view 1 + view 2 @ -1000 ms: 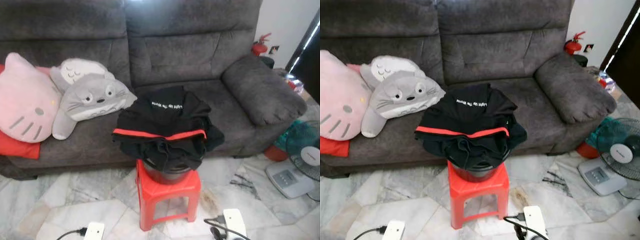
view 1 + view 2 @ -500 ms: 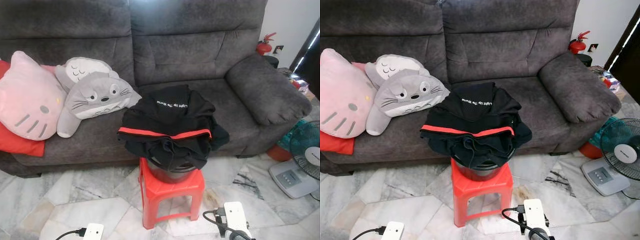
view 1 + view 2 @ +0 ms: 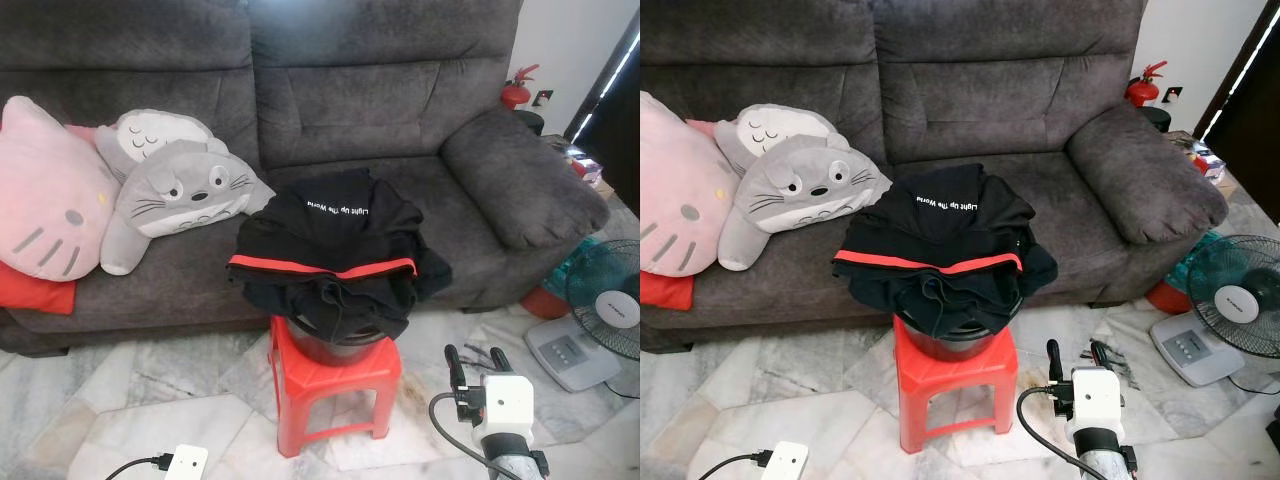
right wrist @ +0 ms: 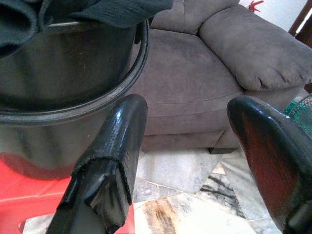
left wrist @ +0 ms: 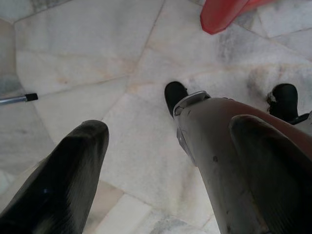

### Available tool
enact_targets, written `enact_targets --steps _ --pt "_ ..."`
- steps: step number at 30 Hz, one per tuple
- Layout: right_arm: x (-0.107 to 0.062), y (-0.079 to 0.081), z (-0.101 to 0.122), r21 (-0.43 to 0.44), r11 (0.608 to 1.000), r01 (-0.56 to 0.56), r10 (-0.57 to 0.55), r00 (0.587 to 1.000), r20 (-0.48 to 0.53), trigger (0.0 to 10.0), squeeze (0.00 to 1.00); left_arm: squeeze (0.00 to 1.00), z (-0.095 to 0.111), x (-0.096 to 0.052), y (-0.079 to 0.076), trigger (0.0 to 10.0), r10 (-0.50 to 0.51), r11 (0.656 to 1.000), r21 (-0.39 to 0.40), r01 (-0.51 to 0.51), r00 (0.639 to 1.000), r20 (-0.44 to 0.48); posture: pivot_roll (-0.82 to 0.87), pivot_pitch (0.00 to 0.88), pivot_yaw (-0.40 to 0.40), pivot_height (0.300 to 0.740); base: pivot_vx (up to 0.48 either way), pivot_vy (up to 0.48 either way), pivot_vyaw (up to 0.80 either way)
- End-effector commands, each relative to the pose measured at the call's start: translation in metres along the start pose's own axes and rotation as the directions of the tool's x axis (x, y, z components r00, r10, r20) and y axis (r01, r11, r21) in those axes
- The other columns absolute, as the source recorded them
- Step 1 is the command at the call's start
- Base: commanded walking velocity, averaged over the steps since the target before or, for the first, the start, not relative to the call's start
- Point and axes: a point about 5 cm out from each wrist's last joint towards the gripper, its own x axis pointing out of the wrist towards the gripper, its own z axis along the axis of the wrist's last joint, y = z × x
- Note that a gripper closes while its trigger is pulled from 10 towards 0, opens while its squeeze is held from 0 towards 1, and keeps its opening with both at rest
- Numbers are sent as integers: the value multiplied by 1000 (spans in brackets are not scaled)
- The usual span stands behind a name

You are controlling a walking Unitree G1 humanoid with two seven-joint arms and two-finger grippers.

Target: Hang hanger

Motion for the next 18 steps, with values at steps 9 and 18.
enact_targets --steps 9,18 --pt "-6 -5 61 -214 976 -36 77 979 188 10000 0 0 -7 -1 2 10000 7 1000 11 -6 1000 -22 -164 25 -24 740 0 0 0" --pt "44 -25 115 -474 880 -33 149 966 210 10000 0 0 -4 -1 0 10000 -1 1000 6 1 1000 -18 -187 13 -16 740 0 0 0"
